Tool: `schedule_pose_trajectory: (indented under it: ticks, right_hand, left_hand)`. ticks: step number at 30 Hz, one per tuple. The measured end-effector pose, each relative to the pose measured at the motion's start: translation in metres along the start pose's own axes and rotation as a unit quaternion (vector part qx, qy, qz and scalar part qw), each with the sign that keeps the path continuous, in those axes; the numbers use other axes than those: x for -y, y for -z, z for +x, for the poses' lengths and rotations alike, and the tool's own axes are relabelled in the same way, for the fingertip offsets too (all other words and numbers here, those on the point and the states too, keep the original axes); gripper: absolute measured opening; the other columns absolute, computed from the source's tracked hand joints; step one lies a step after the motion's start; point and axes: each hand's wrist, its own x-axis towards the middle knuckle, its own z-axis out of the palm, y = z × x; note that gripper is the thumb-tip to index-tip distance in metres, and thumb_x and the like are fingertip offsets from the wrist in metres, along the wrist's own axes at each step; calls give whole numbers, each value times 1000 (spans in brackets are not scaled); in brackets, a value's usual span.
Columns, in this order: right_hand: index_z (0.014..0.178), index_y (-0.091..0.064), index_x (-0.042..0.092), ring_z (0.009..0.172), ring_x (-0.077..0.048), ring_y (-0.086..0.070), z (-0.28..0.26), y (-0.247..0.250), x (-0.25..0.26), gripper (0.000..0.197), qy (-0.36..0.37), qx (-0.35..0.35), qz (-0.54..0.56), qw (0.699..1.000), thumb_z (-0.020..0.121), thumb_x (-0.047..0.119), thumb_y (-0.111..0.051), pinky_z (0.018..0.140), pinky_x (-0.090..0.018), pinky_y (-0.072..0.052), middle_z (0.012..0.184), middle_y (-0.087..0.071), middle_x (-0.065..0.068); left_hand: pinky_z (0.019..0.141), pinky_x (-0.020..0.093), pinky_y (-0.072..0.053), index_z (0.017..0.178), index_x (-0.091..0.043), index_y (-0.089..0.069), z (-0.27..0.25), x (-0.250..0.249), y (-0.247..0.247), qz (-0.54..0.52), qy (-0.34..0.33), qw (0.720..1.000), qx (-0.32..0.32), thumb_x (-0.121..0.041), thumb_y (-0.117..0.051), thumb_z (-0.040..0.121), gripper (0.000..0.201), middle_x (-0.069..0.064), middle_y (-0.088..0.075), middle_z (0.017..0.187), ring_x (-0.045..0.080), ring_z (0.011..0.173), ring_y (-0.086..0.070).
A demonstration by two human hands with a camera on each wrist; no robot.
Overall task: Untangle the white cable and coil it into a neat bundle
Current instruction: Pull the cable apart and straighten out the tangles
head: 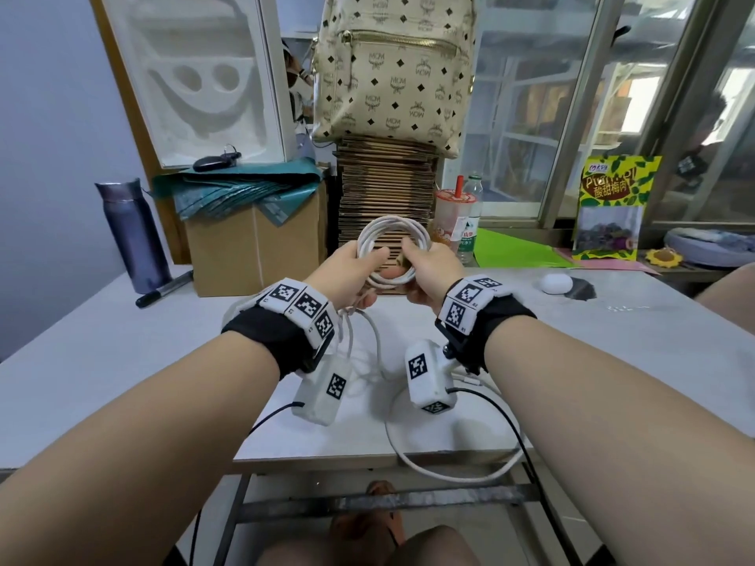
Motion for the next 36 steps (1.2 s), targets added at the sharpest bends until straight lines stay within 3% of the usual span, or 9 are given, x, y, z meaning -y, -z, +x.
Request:
schedule_pose_trajectory:
  ticks: [5,8,10,13,16,19,25,33,36]
  right_hand:
    - [76,-49,17,21,-8,-38,-1,5,1,26,20,-87,-23,996,99,26,-40,39,-16,-36,45,-60,0]
    - [74,-49,19,28,-12,-45,0,6,1,28,21,-120,-6,993,100,24,-39,46,-22,-38,56,-60,-7]
    - [70,-48,18,40,-17,-48,4,7,0,32,25,-135,-11,990,99,25,-39,52,-27,-41,61,-62,-9]
    - [78,-53,13,42,-15,-48,7,9,1,27,22,-159,-10,987,98,25,-40,58,-31,-46,78,-68,-15]
    - [85,-49,12,23,-8,-39,5,14,3,21,-7,-166,86,982,100,23,-39,37,-14,-37,66,-62,-11]
    - [74,-42,13,19,-7,-32,6,20,3,29,-16,-161,126,979,101,24,-39,36,-10,-31,61,-60,-7]
    - [76,-44,8,23,-7,-33,8,21,3,30,-28,-151,153,976,100,26,-41,35,-10,-31,62,-61,-7]
    - [74,-44,12,28,-9,-37,10,21,-2,30,-14,-170,136,976,100,24,-40,33,-12,-31,60,-59,-7]
    - [72,-46,13,22,-6,-39,15,29,-8,31,6,-217,106,970,100,23,-40,38,-18,-33,58,-57,-6]
  left_hand:
    - [54,25,-42,93,-15,-57,-6,-1,7,157,1,983,94,-36,-58,91,20,2,-60,69,12,54,-50]
    - [66,19,-45,88,-20,-64,-6,3,7,353,-20,928,116,-24,-63,88,4,-7,-61,78,10,71,-56]
    - [71,21,-45,92,-21,-69,-3,7,6,441,-27,892,97,-18,-60,89,9,-7,-61,89,11,83,-57]
    - [88,29,-46,111,-20,-68,2,19,6,449,-66,891,37,-20,-62,89,23,1,-58,113,19,104,-56]
    - [100,34,-36,121,-24,-60,0,26,5,437,-116,888,-76,-32,-66,86,36,1,-47,124,22,118,-43]
    - [103,42,-31,136,-32,-42,-1,31,6,511,-51,851,-110,-48,-66,81,63,1,-45,136,25,126,-40]
    - [93,33,-45,147,-23,-21,-1,42,0,388,20,921,39,-29,-72,80,84,9,-51,133,26,116,-55]
    - [61,25,-39,113,-11,-64,4,38,-12,360,66,930,9,-37,-68,84,39,-2,-58,82,16,80,-54]
    - [59,25,-40,108,-9,-67,5,36,-8,381,57,923,-7,-30,-60,90,29,3,-61,81,19,74,-56]
